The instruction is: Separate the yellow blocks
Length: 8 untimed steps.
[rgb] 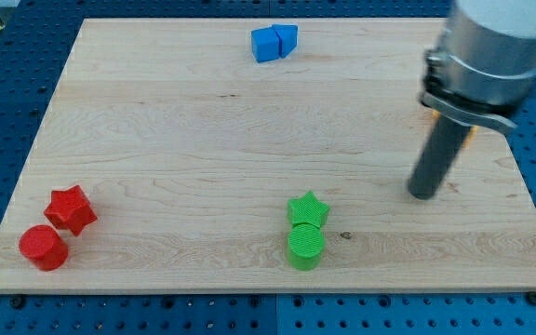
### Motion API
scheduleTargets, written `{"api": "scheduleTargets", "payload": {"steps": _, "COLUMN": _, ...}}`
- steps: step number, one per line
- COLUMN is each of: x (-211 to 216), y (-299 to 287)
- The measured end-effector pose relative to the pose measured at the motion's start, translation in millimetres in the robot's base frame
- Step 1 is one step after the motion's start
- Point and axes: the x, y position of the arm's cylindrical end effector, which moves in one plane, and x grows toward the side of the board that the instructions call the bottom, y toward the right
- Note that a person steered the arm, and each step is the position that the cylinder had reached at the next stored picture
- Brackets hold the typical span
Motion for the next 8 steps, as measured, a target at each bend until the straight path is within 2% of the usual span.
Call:
{"api": "scheduleTargets", "payload": {"steps": 1, "x": 7, "y": 73}}
{"api": "scheduleTargets", "payload": {"steps": 2, "x": -45, "y": 107}}
{"api": "scheduleTargets", "payload": {"steps": 4, "x": -149, "y": 96}}
{"api": "scheduleTargets", "payload": {"steps": 5, "x": -118, "y": 59}}
{"api": "scheduleTargets", "payload": {"steps": 6, "x": -106, "y": 56}}
{"api": "scheduleTargets", "payload": {"steps": 8, "x": -106, "y": 64}}
